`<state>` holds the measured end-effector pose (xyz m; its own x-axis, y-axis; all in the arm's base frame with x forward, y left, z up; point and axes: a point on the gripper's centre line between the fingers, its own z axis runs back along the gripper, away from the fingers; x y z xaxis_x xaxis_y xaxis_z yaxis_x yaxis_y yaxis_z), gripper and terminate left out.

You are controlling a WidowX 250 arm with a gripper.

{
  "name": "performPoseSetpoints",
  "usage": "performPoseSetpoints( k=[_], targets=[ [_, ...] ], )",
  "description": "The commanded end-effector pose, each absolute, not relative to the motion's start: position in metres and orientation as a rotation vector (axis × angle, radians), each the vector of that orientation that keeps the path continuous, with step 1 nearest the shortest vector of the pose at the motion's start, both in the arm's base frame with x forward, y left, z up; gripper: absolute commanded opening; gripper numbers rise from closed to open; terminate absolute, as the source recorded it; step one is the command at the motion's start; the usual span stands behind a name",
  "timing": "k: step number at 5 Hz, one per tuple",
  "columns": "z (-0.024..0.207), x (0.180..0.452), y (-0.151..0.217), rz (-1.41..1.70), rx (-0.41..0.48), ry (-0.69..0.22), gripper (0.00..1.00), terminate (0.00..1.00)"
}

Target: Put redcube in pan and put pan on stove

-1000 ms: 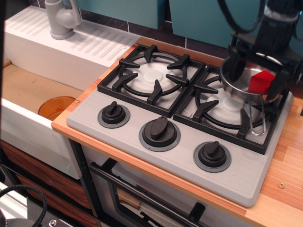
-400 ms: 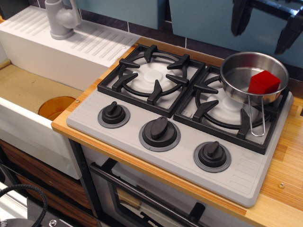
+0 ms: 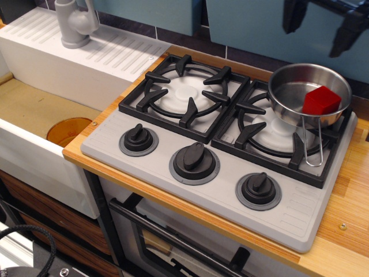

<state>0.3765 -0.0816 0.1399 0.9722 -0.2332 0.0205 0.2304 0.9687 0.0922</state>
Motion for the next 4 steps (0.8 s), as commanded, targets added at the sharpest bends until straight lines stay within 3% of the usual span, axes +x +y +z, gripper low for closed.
performPoseSetpoints(
  k=[1, 4],
  targets=[
    [0.153, 0.382, -0.066, -0.225, 0.071, -0.151, 1.0, 0.0],
    [0.106, 0.378, -0.075, -0.186, 0.02, -0.203, 1.0, 0.0]
  ],
)
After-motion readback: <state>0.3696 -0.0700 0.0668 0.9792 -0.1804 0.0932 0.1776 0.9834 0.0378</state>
